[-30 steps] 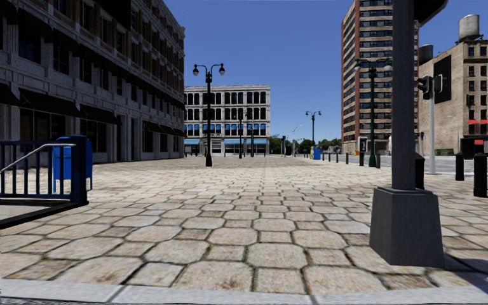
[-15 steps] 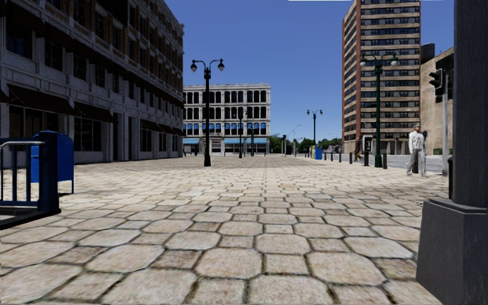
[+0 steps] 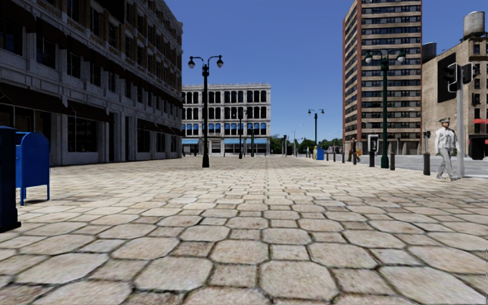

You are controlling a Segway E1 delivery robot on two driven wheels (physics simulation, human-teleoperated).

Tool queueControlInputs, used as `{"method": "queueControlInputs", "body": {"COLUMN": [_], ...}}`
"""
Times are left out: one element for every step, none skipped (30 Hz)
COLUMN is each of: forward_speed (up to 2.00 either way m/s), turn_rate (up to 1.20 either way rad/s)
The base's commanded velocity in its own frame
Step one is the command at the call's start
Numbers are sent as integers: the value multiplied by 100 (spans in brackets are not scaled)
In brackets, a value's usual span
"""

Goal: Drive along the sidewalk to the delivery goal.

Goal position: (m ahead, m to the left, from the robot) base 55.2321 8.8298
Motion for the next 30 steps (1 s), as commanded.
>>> {"method": "queueControlInputs", "body": {"forward_speed": [118, 118, 118, 118, 118, 119, 120, 121, 121, 121, 121, 121, 121, 121, 121, 121, 121, 121, 121, 121, 121, 121, 122, 125, 131, 133, 133, 133, 133, 135], "turn_rate": [0, 0, 0, 0, 0, 0, 0, 0, 0, 0, 0, 0, 0, 0, 0, 0, 0, 0, 0, 0, 0, 0, 0, 0, 0, 0, 0, 0, 0, 0]}}
